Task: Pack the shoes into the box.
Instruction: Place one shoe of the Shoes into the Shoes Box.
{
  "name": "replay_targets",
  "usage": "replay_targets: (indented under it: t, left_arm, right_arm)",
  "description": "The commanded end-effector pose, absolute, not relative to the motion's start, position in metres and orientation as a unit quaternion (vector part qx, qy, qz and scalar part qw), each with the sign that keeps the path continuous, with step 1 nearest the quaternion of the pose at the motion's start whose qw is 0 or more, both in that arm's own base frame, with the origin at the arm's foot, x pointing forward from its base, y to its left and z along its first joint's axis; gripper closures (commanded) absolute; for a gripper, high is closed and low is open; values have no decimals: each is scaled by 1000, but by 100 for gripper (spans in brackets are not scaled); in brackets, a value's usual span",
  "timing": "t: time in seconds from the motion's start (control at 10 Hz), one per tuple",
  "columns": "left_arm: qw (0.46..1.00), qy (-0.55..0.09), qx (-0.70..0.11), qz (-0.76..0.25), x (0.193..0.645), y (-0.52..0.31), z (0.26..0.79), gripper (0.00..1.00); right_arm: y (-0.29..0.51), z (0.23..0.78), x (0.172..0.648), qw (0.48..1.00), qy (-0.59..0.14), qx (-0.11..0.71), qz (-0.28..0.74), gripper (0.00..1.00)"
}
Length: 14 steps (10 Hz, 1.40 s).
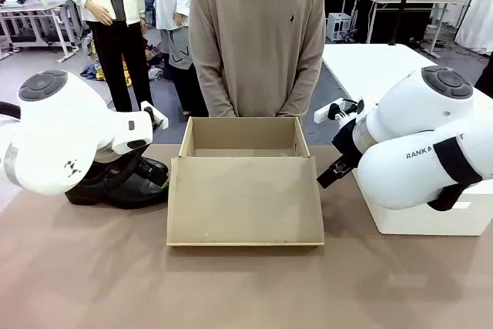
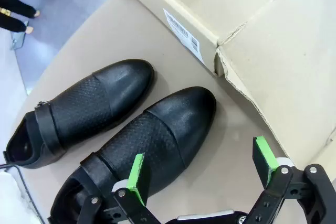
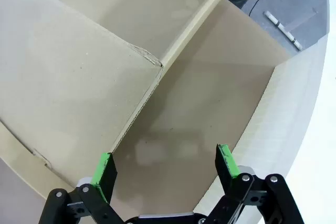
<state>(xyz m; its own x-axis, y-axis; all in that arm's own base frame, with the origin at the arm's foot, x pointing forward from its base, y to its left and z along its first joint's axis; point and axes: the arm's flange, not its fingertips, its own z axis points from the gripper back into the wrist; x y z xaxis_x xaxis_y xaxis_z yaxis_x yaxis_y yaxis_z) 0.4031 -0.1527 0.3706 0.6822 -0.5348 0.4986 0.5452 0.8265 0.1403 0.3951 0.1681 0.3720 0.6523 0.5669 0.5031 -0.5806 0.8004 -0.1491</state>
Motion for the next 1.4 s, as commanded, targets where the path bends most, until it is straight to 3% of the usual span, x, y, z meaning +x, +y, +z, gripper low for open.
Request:
replay_targets:
  t: [0.0, 1.3]
  left_arm:
    - [917, -269, -10, -294, 403, -153, 371, 0]
    - [917, -269, -10, -294, 403, -153, 371, 0]
  right_arm:
    - [168, 372, 395, 909, -273, 13, 316, 0]
    - [168, 372, 395, 909, -273, 13, 316, 0]
